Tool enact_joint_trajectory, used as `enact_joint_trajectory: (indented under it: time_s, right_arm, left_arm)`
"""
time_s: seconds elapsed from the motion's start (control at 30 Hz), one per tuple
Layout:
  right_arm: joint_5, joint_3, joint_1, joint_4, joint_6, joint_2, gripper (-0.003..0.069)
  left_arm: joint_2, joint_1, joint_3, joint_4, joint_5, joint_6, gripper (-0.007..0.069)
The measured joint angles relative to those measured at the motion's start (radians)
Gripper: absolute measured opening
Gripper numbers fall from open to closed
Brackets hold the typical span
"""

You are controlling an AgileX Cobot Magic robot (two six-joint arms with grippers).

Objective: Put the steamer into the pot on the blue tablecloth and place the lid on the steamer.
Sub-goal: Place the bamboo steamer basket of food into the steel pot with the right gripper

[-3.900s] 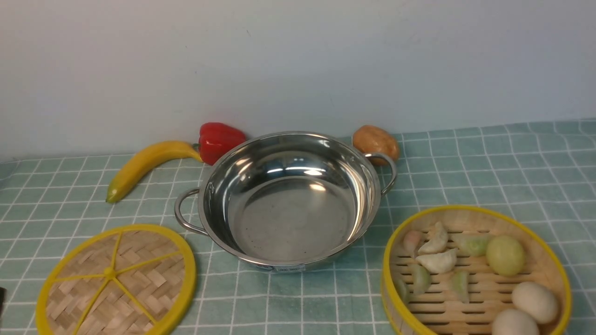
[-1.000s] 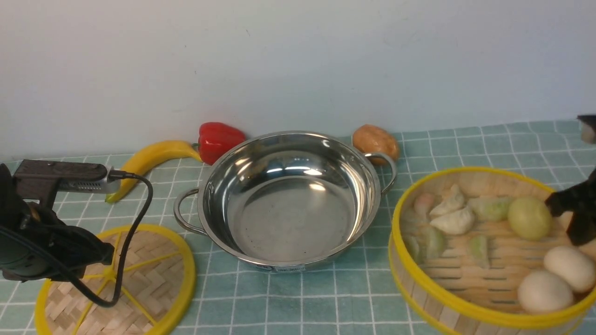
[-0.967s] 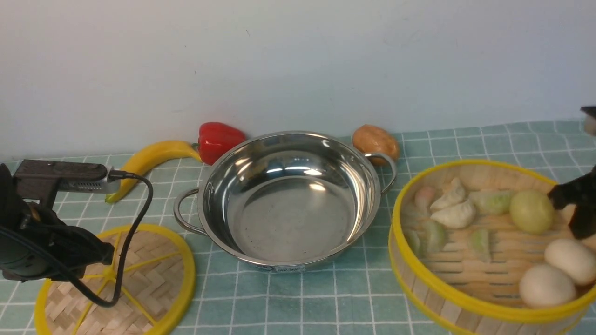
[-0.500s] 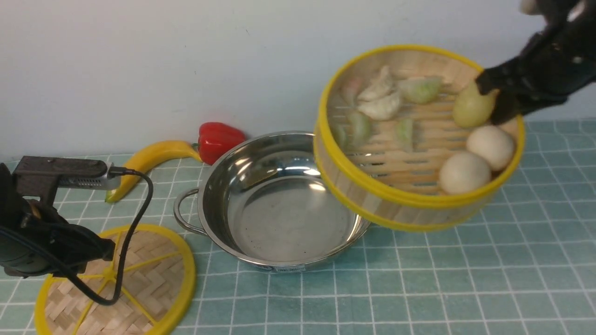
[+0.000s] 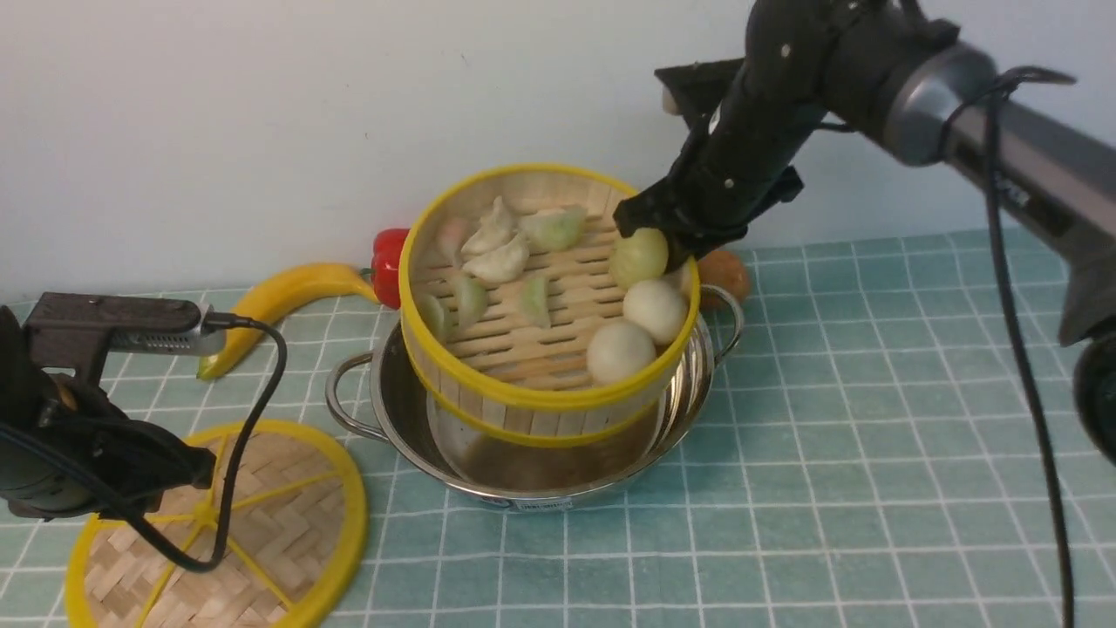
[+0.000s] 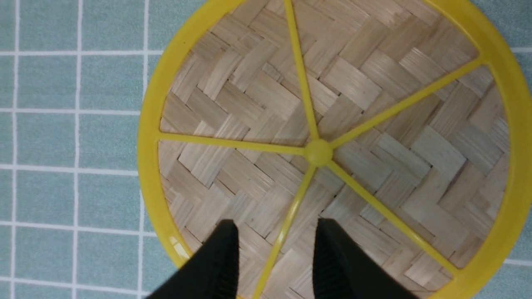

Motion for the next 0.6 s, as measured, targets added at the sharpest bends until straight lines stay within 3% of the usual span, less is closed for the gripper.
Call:
enact_joint_trajectory:
  time_s: [0.6]
  right_arm:
    - [-0.001,-0.049,0.004,0.003,0.006,0.140,0.0066]
  left_arm:
    - [0.000,0.000,0.000,0.000,0.000,-0.003,0.0243]
